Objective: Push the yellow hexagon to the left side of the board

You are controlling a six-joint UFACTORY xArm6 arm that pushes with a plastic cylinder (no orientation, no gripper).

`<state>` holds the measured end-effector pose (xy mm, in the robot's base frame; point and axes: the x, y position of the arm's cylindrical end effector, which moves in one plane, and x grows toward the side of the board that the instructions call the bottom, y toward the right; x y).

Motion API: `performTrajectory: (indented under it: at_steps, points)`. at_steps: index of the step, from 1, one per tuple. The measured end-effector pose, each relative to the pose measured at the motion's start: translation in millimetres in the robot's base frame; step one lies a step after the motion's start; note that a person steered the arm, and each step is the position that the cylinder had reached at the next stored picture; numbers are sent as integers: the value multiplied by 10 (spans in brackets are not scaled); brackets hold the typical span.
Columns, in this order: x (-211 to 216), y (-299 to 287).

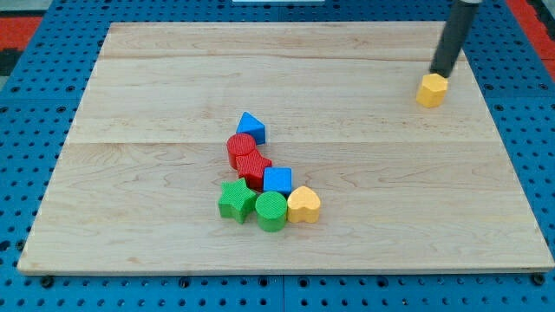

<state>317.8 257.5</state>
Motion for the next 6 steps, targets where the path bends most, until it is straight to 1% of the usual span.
performTrajectory:
  at_steps: [1,2,3,4,5,6]
  points:
    - [344,-4]
    - [616,-887]
    - [505,-1508]
    - [236,-1146]
    - [73,-1493]
    - [296,-2446]
